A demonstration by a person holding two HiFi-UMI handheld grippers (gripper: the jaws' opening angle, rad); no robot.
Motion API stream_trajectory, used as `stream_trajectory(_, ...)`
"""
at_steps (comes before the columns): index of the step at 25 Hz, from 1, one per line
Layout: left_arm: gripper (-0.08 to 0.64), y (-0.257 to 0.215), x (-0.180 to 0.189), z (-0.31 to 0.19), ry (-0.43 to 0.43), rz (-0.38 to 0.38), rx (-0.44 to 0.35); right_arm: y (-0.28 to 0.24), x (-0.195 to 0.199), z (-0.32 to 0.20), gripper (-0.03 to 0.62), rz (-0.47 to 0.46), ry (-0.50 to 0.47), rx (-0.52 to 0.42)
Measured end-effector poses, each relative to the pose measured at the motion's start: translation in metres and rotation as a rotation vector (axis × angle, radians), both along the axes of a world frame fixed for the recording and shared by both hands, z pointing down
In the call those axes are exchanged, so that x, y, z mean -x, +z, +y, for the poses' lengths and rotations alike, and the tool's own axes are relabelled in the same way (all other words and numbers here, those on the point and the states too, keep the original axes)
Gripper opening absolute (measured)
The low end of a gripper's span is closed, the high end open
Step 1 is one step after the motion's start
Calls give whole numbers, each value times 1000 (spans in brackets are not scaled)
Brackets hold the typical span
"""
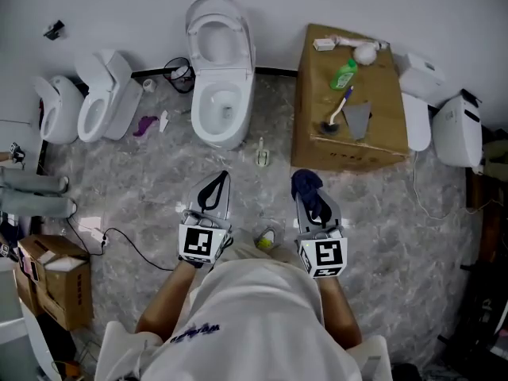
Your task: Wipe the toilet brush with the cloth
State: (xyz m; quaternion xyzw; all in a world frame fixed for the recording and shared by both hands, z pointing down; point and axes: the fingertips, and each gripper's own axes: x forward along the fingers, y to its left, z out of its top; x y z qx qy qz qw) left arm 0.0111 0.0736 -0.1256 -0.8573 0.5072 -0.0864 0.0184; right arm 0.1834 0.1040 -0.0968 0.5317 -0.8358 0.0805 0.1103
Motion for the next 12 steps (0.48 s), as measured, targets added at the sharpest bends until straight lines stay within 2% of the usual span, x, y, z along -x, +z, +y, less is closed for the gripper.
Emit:
stream_trajectory(3,2,-8,-6,-1,7,9,-19,-4,-9,2,97,3,19,-9)
stream_trajectory(12,2,-17,-10,-3,23,-55,-21,-13,-27,2,97,-4,50,-20)
